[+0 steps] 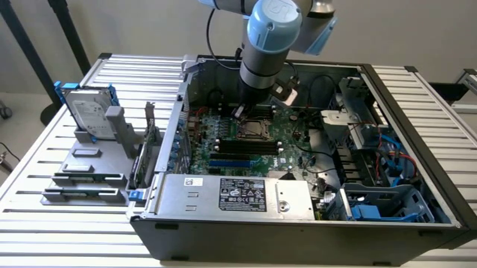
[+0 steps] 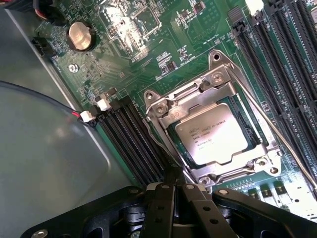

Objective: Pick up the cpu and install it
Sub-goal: 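Install the first cpu locking lever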

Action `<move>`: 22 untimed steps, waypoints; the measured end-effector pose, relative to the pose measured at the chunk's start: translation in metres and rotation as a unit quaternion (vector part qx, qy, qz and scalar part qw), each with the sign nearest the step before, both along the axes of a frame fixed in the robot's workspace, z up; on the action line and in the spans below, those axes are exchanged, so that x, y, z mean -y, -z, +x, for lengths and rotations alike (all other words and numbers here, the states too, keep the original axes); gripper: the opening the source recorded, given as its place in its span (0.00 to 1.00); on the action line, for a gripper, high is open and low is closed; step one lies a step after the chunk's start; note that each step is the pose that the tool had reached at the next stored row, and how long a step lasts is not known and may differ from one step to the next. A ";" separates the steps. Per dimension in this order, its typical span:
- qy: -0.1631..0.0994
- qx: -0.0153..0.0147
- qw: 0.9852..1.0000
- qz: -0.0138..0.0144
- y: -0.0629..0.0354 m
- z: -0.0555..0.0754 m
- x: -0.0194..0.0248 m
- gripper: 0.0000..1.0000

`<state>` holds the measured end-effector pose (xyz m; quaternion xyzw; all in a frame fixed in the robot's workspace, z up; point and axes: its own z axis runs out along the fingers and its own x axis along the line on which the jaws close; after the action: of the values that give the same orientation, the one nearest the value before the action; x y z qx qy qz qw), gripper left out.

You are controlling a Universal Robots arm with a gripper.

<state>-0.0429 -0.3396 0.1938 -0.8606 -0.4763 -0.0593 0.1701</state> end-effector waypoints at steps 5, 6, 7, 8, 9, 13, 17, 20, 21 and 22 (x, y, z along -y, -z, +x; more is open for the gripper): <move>0.000 0.000 1.000 -0.002 0.0000 0.002 -0.0001 0.11; 0.000 0.000 1.000 -0.002 0.0000 0.003 -0.0001 0.11; 0.000 0.000 1.000 -0.003 0.0000 0.003 -0.0001 0.11; 0.000 0.000 1.000 -0.003 0.0000 0.003 -0.0001 0.11; 0.000 0.000 1.000 -0.004 0.0000 0.004 -0.0001 0.11; 0.000 0.000 1.000 -0.005 0.0000 0.006 -0.0001 0.11; 0.000 0.000 1.000 -0.007 0.0000 0.007 0.0000 0.11; 0.000 0.000 1.000 -0.007 0.0000 0.009 0.0000 0.11; 0.000 0.000 1.000 -0.008 0.0000 0.009 -0.0001 0.11; 0.000 0.000 1.000 -0.008 0.0000 0.010 -0.0001 0.11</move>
<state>-0.0329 -0.3396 0.1937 -0.8619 -0.4768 -0.0557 0.1636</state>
